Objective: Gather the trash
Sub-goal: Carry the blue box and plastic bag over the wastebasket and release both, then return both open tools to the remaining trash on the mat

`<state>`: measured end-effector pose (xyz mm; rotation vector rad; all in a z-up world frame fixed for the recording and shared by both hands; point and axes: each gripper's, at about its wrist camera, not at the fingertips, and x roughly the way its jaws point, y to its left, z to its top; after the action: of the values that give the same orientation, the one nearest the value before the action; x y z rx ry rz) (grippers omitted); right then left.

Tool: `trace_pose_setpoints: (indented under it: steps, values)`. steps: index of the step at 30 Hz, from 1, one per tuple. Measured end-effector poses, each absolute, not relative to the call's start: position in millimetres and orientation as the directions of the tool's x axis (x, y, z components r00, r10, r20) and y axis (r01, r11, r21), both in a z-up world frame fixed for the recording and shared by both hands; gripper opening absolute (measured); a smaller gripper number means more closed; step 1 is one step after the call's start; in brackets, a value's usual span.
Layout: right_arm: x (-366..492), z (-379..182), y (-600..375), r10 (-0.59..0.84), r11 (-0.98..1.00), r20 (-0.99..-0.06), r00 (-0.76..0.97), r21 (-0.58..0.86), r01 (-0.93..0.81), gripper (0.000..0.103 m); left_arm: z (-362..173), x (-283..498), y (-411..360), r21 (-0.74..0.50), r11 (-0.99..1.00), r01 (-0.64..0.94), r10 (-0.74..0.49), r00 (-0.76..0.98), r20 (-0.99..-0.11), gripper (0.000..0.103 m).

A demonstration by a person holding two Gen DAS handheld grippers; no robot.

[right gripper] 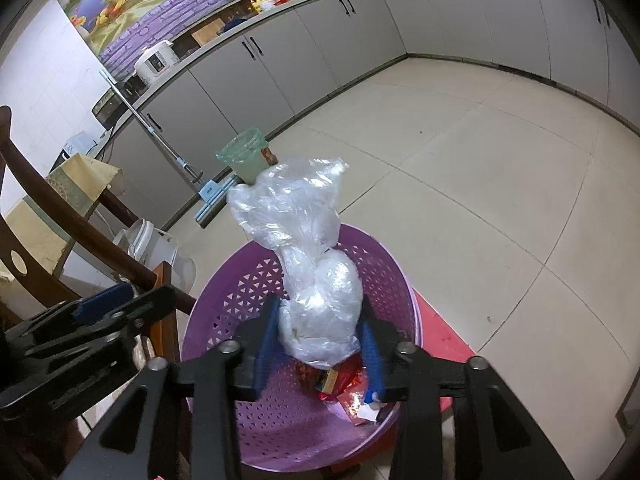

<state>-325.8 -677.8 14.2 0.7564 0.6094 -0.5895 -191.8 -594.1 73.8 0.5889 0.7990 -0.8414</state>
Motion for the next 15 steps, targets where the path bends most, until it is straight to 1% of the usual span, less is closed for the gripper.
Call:
trace_pose_setpoints:
  steps: [4, 6, 8, 11, 15]
  values:
    - [-316, 21, -666, -0.279, 0.629, -0.683, 0.675, 0.401, 0.666, 0.056, 90, -196, -573, 0.102, 0.564, 0.819, -0.438, 0.402, -0.804, 0.061]
    - [-311, 24, -660, -0.299, 0.651, -0.680, 0.669, 0.368, 0.664, 0.061, 101, -200, -554, 0.076, 0.577, 0.813, -0.449, 0.394, -0.802, 0.061]
    - [-309, 26, -656, -0.315, 0.662, -0.678, 0.664, 0.343, 0.666, 0.063, 111, -201, -532, 0.066, 0.587, 0.807, -0.453, 0.395, -0.799, 0.061]
    - [-305, 27, -649, -0.334, 0.679, -0.678, 0.655, 0.309, 0.666, 0.064, 127, -198, -488, 0.086, 0.614, 0.785, -0.440, 0.431, -0.788, 0.063]
    - [-301, 27, -638, -0.350, 0.698, -0.683, 0.641, 0.267, 0.665, 0.064, 150, -188, -415, 0.164, 0.683, 0.712, -0.375, 0.534, -0.758, 0.065]
